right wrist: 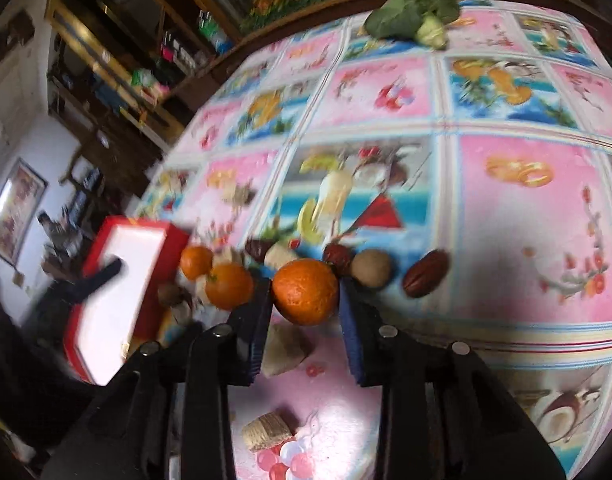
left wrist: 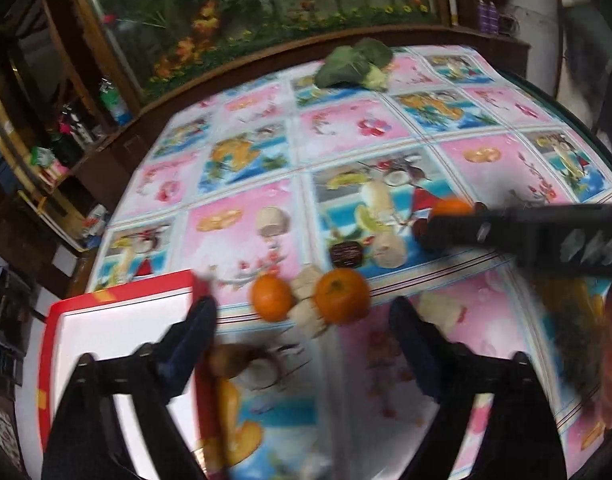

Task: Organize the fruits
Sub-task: 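Grasp a mandarin orange with the right tool while the left tool grasps another mandarin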

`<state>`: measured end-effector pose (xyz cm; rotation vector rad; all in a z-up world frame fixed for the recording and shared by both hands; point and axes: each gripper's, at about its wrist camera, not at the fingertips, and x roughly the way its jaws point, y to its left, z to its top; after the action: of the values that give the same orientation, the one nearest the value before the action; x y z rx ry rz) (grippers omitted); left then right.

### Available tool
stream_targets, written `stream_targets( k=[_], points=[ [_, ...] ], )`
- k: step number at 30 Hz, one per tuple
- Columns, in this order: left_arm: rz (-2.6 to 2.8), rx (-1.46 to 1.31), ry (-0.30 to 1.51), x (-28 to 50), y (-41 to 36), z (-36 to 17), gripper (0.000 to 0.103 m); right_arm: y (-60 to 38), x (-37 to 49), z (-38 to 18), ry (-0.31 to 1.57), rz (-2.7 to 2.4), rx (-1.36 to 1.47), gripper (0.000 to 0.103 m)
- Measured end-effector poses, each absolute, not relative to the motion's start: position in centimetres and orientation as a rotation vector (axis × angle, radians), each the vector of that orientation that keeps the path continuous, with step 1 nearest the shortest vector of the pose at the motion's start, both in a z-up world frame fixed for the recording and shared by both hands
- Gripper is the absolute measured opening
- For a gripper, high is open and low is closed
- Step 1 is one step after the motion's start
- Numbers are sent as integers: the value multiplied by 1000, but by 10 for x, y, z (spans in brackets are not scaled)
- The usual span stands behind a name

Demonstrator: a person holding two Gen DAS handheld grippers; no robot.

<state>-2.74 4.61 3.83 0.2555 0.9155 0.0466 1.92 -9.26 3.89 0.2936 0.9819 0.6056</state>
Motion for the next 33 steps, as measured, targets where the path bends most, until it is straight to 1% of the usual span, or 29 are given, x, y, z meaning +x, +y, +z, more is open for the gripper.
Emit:
stream_targets(
  k=[1,4,6,8,12,14,15,16,18,21,24,27,29,32,33],
  points=[
    [42,249,931,-23,45,36,72,-97,20,42,971,601,314,35],
    [11,226,954,-17,43,31,71,-112,24,46,953,572,369,35],
    [-2,210,974,-13,42,26,69,-116,25,46,954,566,397,35],
    [10,252,959,-12,38,23,69,-116,25,47,951,570,399,35],
    [6,234,950,-5,38,25,68,-114,23,50,942,583,399,35],
    [10,254,944,-7,37,23,63,-115,23,50,938,583,402,35],
    [5,262,941,-10,36,23,59,-116,23,50,937,581,407,35],
    [-5,270,939,-15,36,23,51,-118,24,50,935,575,412,35],
    [-43,269,949,-23,34,23,40,-120,24,49,935,564,419,35],
    [-33,289,939,-24,33,22,39,-120,24,49,937,561,420,35],
    [-43,232,960,-12,40,24,39,-120,24,50,928,563,421,35],
    [-48,232,972,-4,37,22,39,-123,25,49,929,557,432,35],
    [-43,302,973,-2,26,18,43,-124,25,48,931,557,438,35],
    [-47,278,970,-3,30,19,43,-123,25,49,931,561,439,35],
    [-48,263,968,-4,33,20,37,-123,25,49,929,560,439,35]
  ],
)
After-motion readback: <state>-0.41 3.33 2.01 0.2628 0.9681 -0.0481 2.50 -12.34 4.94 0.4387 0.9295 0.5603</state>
